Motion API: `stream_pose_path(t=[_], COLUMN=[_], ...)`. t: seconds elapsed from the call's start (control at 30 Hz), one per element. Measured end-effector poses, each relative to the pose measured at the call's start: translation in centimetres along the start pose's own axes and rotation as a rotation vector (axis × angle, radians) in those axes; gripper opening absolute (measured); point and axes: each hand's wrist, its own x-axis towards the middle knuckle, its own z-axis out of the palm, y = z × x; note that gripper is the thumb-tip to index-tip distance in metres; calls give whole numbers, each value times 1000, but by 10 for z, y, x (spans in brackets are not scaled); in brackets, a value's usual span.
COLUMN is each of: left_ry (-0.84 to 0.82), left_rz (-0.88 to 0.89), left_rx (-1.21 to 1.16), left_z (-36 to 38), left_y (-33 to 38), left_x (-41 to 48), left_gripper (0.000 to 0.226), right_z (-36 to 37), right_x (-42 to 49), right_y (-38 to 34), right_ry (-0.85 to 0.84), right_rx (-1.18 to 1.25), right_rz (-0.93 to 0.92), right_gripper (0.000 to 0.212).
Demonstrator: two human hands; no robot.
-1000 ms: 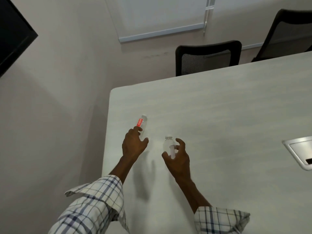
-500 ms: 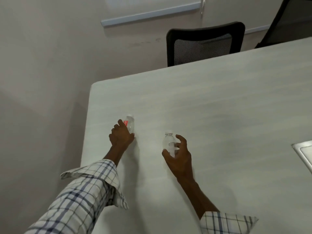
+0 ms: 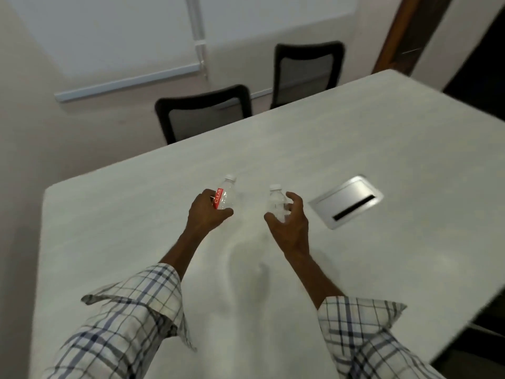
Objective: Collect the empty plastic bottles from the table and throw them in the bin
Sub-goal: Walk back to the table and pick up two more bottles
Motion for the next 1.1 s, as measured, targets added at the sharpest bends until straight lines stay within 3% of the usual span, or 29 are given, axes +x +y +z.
stream_pose_path(t=[0.27, 0.53, 0.83, 1.1], left_ry=[-153, -345, -471, -542], left_rz=[225, 443, 559, 548], left_rx=[-122, -151, -147, -157], left_z=[118, 266, 476, 630], left_y=[204, 394, 558, 677], left_x=[-157, -308, -403, -426], left_gripper=[63, 64, 64, 67], right_z=[-282, -557, -809, -970], right_x=[-43, -86, -66, 7], right_y=[-15, 6, 102, 161], right_ry=[255, 573, 714, 726], right_rx=[-13, 2, -24, -81], right_rz=[-81, -46, -6, 20], right_gripper=[65, 60, 52, 60])
